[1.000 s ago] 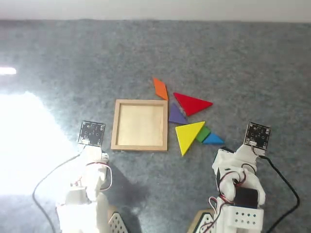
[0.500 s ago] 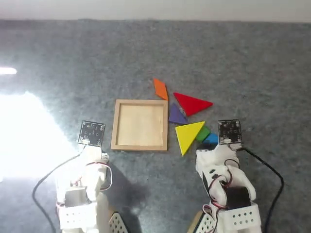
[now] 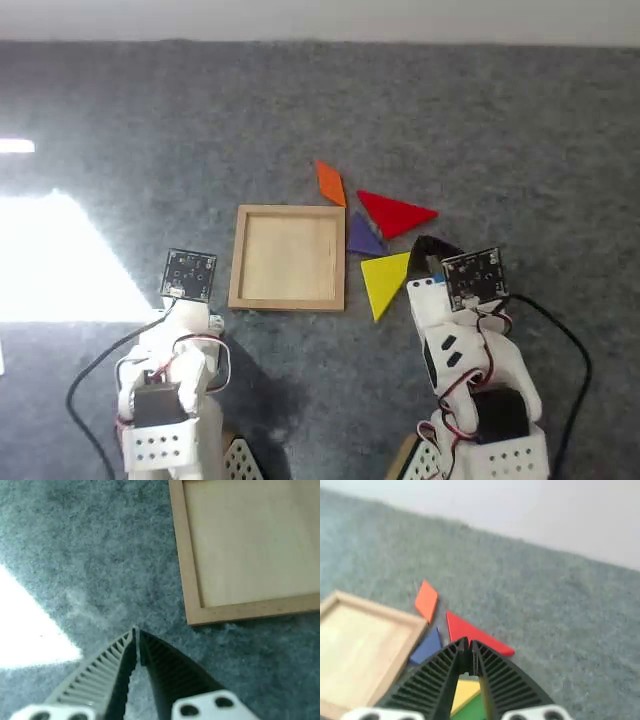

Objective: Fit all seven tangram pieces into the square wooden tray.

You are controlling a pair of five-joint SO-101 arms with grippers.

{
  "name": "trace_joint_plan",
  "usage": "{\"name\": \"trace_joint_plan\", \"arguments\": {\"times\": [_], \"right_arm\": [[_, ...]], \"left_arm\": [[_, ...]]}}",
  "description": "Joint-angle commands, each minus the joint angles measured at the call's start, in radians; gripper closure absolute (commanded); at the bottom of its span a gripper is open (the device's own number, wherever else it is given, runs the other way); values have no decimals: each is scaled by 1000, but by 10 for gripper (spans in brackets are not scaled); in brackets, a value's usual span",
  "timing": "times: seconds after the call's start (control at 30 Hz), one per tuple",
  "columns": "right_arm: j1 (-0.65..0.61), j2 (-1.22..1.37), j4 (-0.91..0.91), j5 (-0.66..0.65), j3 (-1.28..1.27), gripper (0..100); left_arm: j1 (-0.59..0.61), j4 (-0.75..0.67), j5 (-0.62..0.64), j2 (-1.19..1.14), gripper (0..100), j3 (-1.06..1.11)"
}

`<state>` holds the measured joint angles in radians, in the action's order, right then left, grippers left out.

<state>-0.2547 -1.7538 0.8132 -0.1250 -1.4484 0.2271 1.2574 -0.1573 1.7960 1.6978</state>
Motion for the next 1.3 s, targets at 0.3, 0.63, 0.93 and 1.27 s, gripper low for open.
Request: {"name": "trace_joint_plan", "arguments": {"times": [0.3, 0.63, 0.93, 1.27], "right_arm": [[-27, 993, 240, 77, 735, 989], [-166, 1376, 18, 342, 749, 843], [-173, 1554, -134, 641, 743, 818], [-171, 1707, -189, 655, 746, 818]], "left_arm": [[-5, 5, -5, 20, 987, -15], [-5, 5, -5, 20, 987, -15], [-5, 5, -5, 20, 987, -15], [-5, 5, -5, 20, 987, -15]]}}
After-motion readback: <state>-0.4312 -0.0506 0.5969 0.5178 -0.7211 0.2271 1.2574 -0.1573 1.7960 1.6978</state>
